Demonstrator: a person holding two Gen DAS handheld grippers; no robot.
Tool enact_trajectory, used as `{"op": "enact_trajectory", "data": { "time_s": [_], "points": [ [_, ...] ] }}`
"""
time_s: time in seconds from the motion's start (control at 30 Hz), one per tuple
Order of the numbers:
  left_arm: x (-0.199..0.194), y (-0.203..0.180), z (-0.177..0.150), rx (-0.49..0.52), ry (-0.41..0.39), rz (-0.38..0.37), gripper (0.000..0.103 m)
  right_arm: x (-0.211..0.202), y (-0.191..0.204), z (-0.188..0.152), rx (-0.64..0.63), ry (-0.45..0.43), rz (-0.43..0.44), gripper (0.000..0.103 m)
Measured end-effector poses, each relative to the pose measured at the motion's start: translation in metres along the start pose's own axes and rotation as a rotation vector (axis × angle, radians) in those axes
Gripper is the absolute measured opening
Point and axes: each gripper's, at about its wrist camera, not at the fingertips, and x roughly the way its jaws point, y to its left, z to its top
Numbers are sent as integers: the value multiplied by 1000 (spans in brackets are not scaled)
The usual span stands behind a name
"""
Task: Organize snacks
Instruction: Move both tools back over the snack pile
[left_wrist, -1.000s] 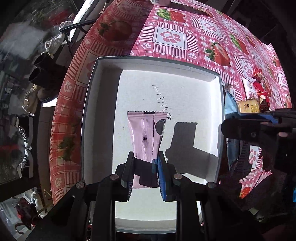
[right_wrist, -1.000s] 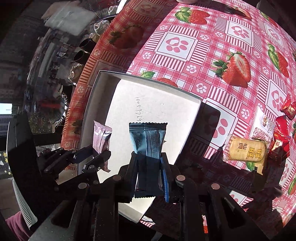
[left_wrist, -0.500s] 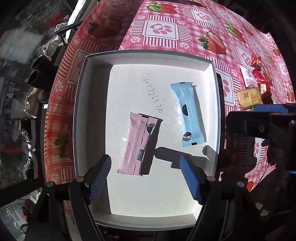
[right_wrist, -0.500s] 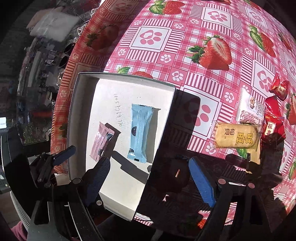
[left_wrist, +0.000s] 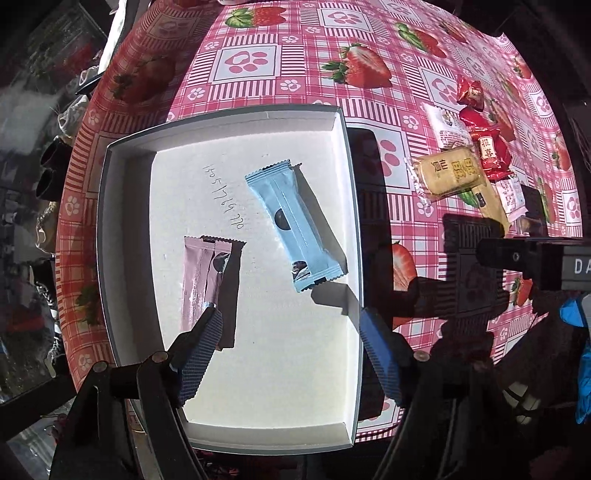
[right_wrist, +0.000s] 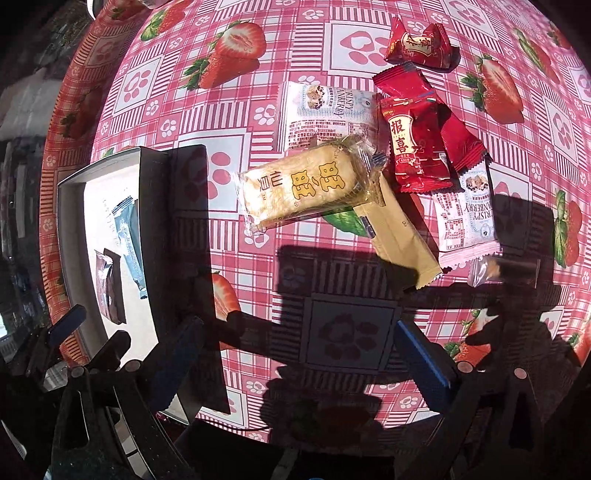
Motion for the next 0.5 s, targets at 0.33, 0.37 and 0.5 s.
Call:
{"op": "enact_trajectory", "data": {
  "time_s": [0.33, 0.37, 0.5],
  "points": [
    [-7, -52, 0, 67, 19, 16, 80, 9, -69, -13, 142, 28, 11, 103],
    [-7, -57, 3, 72, 22, 16, 80, 10, -76, -14, 156, 29, 14, 103],
    [-4, -80, 9, 92, 30, 15, 80, 14, -100, -20, 199, 35, 18, 103]
  ]
}}
